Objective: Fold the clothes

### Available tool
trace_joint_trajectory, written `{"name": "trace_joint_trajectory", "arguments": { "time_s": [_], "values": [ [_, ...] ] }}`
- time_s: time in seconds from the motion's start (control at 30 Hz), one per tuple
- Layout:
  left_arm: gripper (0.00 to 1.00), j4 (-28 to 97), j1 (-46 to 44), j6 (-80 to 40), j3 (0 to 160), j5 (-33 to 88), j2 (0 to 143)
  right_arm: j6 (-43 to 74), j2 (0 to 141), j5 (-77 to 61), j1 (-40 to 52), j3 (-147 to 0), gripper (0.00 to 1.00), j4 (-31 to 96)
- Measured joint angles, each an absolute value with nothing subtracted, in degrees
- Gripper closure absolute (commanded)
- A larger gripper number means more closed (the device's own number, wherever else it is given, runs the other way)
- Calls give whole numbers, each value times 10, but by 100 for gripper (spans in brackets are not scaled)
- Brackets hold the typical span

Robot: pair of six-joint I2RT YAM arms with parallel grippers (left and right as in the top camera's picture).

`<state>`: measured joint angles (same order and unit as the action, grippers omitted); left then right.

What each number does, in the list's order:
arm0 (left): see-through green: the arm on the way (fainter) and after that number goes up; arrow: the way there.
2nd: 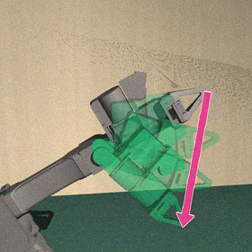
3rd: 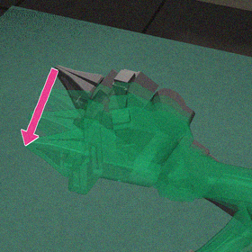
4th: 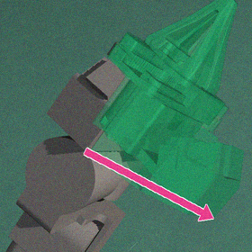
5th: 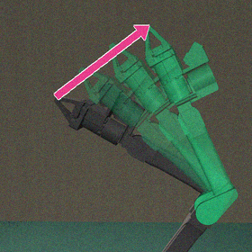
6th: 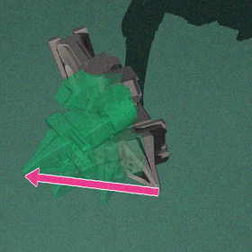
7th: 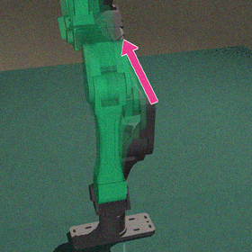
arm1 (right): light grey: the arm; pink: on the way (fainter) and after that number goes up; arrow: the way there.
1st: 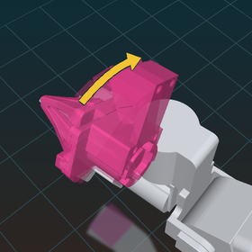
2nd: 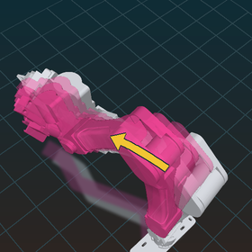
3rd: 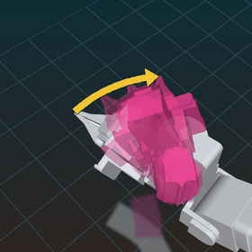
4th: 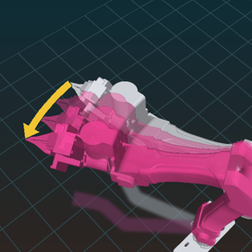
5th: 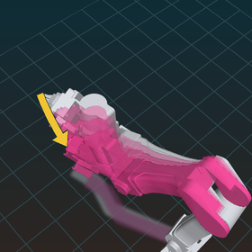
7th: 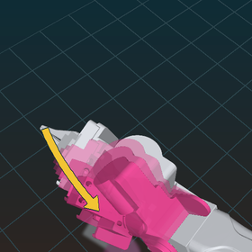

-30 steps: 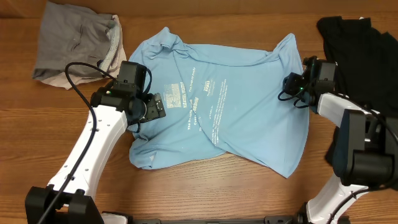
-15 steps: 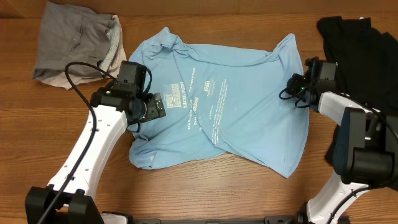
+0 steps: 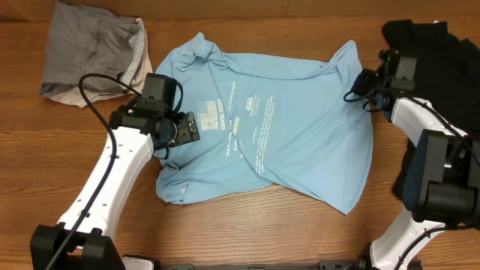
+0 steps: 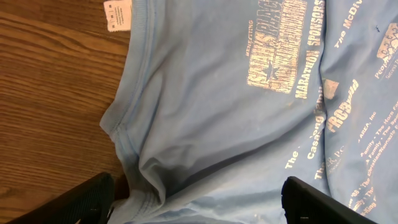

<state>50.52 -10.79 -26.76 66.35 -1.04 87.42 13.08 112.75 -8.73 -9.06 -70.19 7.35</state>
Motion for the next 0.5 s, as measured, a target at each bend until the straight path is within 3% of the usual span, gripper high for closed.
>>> {"name": "trace_joint_trajectory", "arguments": {
  "time_s": [0.03, 0.27, 0.5],
  "values": [
    [12, 505, -108, -268, 663, -11, 874, 131, 1127, -87, -91, -706, 87, 74],
    [11, 505, -108, -268, 663, -10, 874, 132, 1126, -87, -90, -714, 72, 175],
    [11, 495, -108, -268, 663, -10, 874, 133, 1147, -88, -88, -714, 72, 206]
  ]
}}
